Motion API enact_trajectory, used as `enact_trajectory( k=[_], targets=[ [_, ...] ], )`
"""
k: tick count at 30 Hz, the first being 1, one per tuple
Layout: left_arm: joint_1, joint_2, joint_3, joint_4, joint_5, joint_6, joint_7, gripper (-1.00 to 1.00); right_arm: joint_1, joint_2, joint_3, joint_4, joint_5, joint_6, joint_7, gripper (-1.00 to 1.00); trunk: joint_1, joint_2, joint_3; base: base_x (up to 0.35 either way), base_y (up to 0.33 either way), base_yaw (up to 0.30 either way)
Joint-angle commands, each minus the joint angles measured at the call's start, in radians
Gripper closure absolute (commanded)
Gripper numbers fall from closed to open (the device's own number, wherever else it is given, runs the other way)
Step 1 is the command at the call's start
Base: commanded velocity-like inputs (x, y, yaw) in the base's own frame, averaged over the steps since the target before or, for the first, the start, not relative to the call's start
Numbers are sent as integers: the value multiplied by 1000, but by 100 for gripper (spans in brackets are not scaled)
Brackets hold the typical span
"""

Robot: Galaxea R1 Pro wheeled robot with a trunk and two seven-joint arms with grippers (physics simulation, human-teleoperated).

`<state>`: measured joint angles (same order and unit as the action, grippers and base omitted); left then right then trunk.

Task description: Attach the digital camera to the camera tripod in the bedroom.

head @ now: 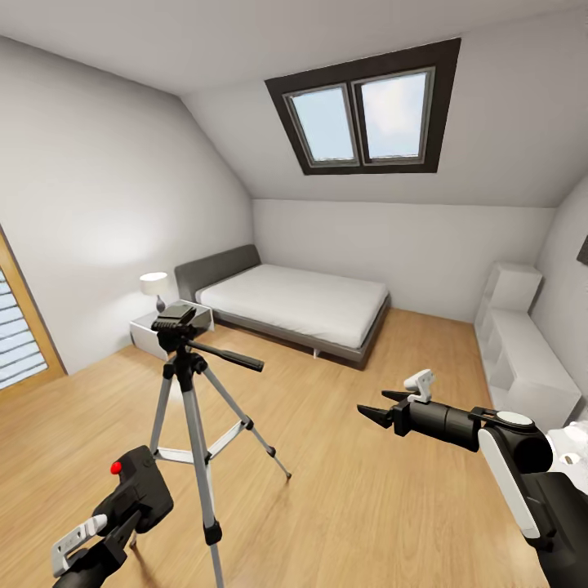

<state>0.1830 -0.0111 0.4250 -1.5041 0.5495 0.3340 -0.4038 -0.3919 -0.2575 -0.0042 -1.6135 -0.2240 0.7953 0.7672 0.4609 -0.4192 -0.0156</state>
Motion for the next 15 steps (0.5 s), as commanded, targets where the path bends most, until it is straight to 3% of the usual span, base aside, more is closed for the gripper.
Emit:
enact_trajectory(
  k=[1, 6, 15],
  targets=[
    [0, 0, 4, -2, 11, 11, -3, 100, -1, 0, 0, 0, -3, 5, 1, -100, 1, -2, -2, 0, 0, -15],
    [-2, 8, 50, -7, 24, 27, -4, 100, -1, 0, 0, 0, -4, 5, 1, -100, 1, -2, -2, 0, 0, -8],
    [-49, 64, 282, 0, 70, 116, 4, 100, 6, 0, 0, 10, -6, 13, 1, -100, 1, -2, -2, 0, 0, -2]
  ],
)
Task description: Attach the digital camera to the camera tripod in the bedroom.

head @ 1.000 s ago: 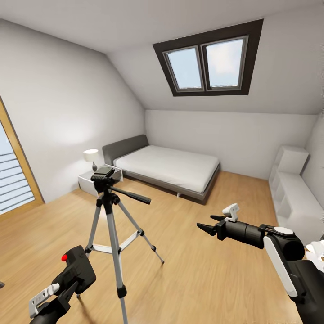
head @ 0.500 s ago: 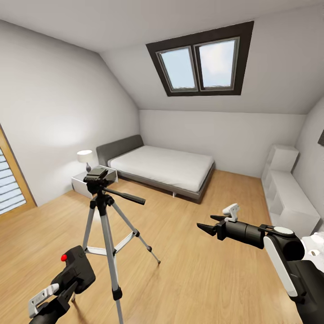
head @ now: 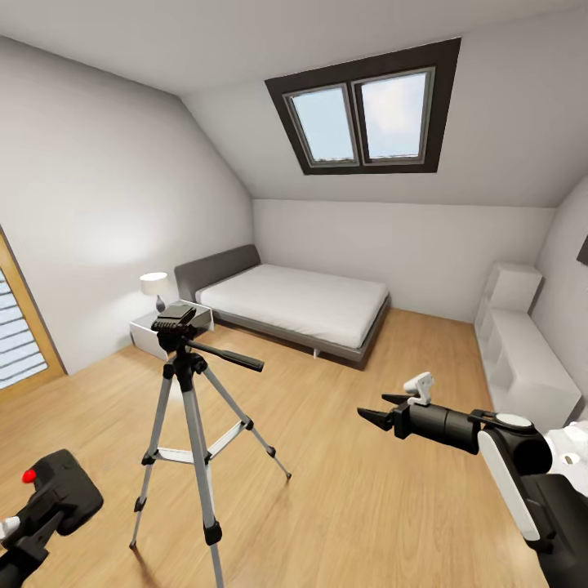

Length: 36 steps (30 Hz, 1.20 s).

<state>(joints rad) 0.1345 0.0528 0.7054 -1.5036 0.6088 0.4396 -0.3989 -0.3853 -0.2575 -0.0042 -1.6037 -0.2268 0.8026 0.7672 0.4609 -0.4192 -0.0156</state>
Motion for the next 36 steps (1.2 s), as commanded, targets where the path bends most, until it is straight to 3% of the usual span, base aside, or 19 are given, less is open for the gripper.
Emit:
enact_trajectory(
  k=[1, 5, 9, 11, 12, 14, 26, 36],
  targets=[
    [-5, 5, 18, 0, 18, 16, 1, 100, 3, 0, 0, 3, -3, 8, 1, -100, 1, -2, -2, 0, 0, 0],
    [-18, 15, 51, 0, 41, 30, 17, 100, 15, 0, -1, 32, -5, 17, 1, -100, 1, -2, -2, 0, 0, 0],
    [-37, 25, 74, 3, 58, 39, 86, 100, 26, 1, -2, 148, -9, 93, 2, -100, 1, -2, -2, 0, 0, 0],
    [-47, 28, 77, 10, 63, 40, 117, 100, 27, 1, -1, 222, -9, 130, 3, -100, 1, -2, -2, 0, 0, 0],
    [-57, 29, 76, 19, 65, 41, 152, 100, 29, 5, 0, 329, -9, 161, 7, -100, 1, -2, -2, 0, 0, 0],
    [-63, 28, 74, 33, 65, 41, 177, 100, 31, 22, -1, 433, -6, 180, 8, -100, 1, -2, -2, 0, 0, -41],
    [-67, 34, 72, 59, 66, 42, 187, 100, 32, 36, 3, 712, 1, 180, 10, -100, 1, -2, -2, 2, 6, -57],
    [-67, 30, 71, 61, 62, 41, 190, 100, 32, 40, 48, 771, 23, 170, 9, -100, 1, -2, -2, 92, 126, -4]
  ],
)
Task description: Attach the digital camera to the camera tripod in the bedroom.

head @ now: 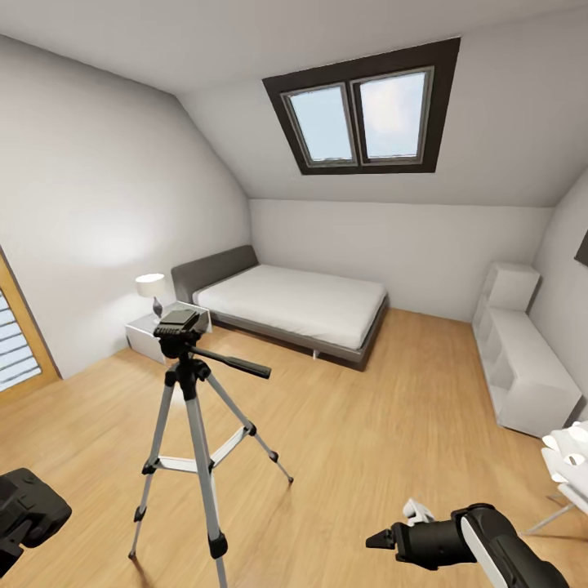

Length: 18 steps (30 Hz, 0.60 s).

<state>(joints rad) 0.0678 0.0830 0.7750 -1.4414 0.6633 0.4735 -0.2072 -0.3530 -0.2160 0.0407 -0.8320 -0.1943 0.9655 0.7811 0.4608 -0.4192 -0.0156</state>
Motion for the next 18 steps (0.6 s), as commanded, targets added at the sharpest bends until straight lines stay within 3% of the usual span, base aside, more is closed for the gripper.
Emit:
enact_trajectory(
  k=[1, 18],
  targets=[
    [0, 0, 1, -1, 8, 7, -3, 100, -1, -1, 5, 1, -8, 7, -4, -100, 1, -2, -2, 37, 46, -1],
    [0, -1, 1, -1, 7, 7, -4, 100, 0, -5, 14, 6, -7, 6, -3, -100, 1, -2, -2, 9, 26, -2]
  ],
)
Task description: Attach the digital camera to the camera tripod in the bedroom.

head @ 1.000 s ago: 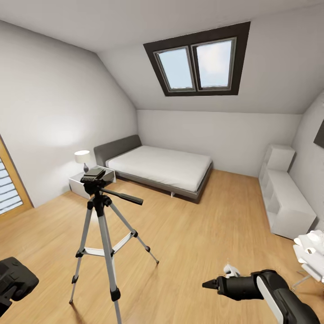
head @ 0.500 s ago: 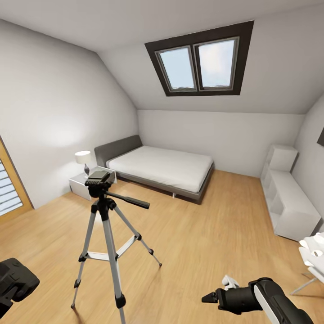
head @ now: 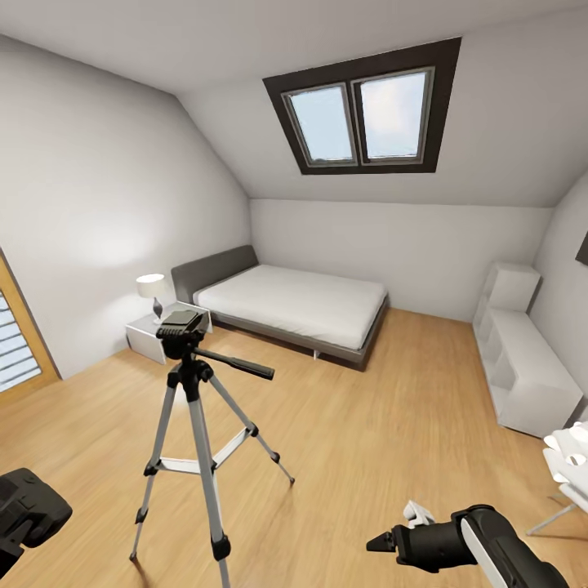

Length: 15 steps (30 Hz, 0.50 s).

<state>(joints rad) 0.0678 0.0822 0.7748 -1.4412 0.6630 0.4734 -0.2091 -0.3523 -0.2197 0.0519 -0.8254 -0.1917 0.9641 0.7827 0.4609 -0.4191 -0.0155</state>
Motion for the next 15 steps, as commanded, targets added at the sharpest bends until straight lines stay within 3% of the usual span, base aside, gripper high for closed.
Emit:
enact_trajectory(
  k=[1, 6, 15],
  targets=[
    [0, -1, 1, -1, 8, 6, -3, 100, -1, -1, 3, 0, -9, 7, -5, -100, 1, -2, -2, -16, 56, -171],
    [0, -2, 1, -1, 7, 6, -4, 100, -1, -1, 3, 0, -9, 7, -5, -100, 1, -2, -2, -8, 30, -179],
    [0, -2, 1, -1, 7, 4, -5, 100, -1, -2, 3, 0, -9, 8, -2, -100, 1, -2, -2, -2, 6, -42]
  ],
)
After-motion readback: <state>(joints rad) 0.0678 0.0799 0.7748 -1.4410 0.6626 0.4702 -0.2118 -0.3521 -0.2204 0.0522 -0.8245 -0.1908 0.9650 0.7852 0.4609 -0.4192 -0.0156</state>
